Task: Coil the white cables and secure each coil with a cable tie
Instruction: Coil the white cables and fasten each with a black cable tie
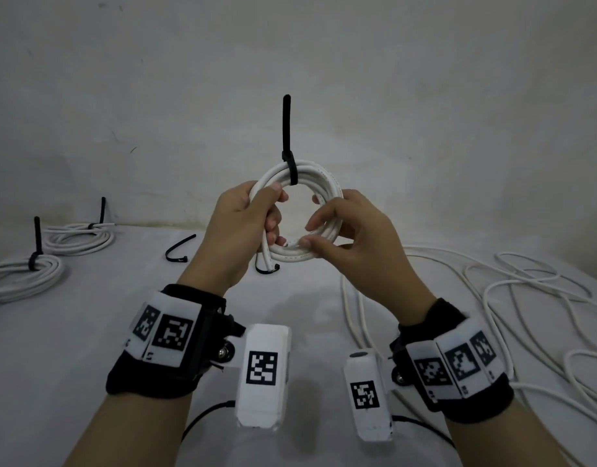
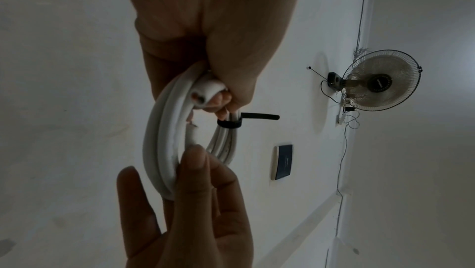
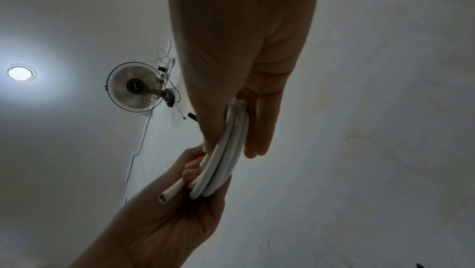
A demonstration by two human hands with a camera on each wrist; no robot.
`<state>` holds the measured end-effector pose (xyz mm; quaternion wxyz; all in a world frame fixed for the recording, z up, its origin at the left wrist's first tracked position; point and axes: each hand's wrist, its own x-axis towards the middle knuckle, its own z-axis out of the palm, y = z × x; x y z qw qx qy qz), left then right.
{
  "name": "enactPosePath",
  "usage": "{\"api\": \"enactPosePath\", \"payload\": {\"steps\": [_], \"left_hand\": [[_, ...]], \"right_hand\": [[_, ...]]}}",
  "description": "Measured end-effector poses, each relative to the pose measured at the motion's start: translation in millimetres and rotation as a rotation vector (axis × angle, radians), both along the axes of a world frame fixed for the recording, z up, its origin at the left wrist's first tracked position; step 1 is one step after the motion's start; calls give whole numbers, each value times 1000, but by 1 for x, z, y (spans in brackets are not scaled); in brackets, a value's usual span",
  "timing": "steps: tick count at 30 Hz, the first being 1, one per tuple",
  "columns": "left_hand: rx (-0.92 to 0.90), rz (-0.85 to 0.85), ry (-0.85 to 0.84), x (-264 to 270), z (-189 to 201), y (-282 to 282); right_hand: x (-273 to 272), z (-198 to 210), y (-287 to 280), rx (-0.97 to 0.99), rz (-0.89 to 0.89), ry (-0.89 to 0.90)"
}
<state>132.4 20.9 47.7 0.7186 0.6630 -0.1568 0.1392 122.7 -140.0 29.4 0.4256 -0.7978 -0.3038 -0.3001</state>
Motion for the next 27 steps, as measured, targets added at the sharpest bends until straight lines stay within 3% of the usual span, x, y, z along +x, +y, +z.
{"api": "enactPosePath", "payload": {"steps": [6, 11, 18, 27], "left_hand": [[37, -16, -28, 0, -3, -3], [21, 9, -38, -1, -5, -8], [-62, 86, -72, -3, -3, -9], [-97, 64, -42, 0, -4, -6]], "right_hand": [[2, -3, -1, -44, -56, 59], [-4, 4, -8, -87, 16, 137], [-10, -1, 5, -231, -110, -4], [-3, -6, 3, -204, -54, -83]]}}
